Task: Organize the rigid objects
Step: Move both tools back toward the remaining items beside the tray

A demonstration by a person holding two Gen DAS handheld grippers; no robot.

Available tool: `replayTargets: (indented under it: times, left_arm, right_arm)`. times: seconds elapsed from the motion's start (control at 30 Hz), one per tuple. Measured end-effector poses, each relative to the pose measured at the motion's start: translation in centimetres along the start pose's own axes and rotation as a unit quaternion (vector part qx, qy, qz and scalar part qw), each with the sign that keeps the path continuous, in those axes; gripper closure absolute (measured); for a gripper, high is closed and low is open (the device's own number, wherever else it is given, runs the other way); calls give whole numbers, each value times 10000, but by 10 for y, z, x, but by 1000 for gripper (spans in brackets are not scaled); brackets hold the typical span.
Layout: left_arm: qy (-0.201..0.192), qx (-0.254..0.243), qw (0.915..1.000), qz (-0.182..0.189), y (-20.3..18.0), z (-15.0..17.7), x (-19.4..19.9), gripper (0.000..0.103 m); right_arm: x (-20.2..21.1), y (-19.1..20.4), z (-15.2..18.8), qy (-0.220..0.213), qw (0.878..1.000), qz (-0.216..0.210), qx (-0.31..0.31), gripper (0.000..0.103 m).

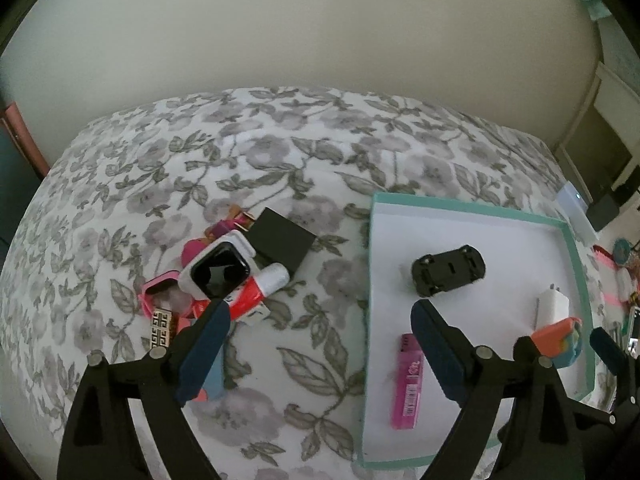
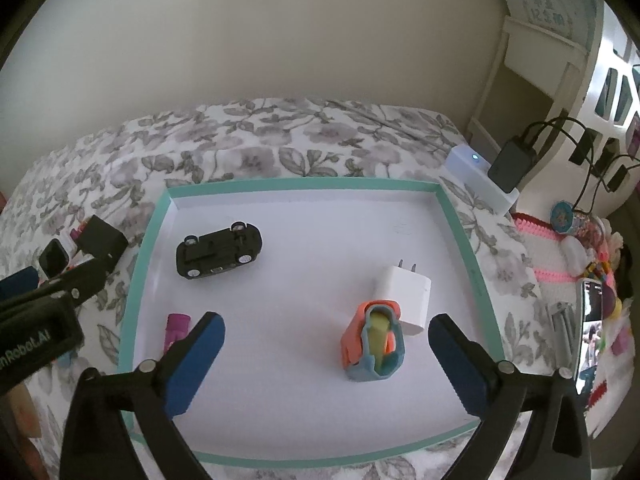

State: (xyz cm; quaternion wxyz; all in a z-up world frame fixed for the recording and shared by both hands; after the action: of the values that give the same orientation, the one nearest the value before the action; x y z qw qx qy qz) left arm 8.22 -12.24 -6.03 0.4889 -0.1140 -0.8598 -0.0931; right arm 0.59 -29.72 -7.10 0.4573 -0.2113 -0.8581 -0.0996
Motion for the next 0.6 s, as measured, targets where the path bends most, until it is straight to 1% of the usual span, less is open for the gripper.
replayTargets:
  times: [0.13, 0.23, 0.37, 0.6]
  left_arm:
    - [-87, 63, 9998, -159, 8, -1, 0, 11]
    - [-98, 159, 9997, -161, 14, -2, 0, 11]
    - [-7, 304, 9994, -144, 24, -1, -3, 11]
    - [95, 561, 9982, -213, 46, 0, -1, 11]
  right_arm:
    - [-4, -1, 3, 65, 10000, 5, -12, 0]
    - [-7, -1, 4, 86, 10000, -1, -16, 0]
    - [-7, -1, 4, 96, 9999, -25, -18, 0]
    - [1, 6, -2, -68, 9999, -132, 2, 0]
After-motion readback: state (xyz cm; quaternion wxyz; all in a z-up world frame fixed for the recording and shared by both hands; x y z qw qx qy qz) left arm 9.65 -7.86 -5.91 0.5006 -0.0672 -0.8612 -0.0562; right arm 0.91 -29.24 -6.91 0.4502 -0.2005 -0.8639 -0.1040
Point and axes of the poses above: each gripper's, at about its wrist camera, not at the fingertips, and x roughly against the way its jaws point, y to its left, z to its underside, the point moved 6 cm from there along -x, roughly the way its jaws point, and after that the axes turned 6 degrees about -x, right-handed, at the moved point
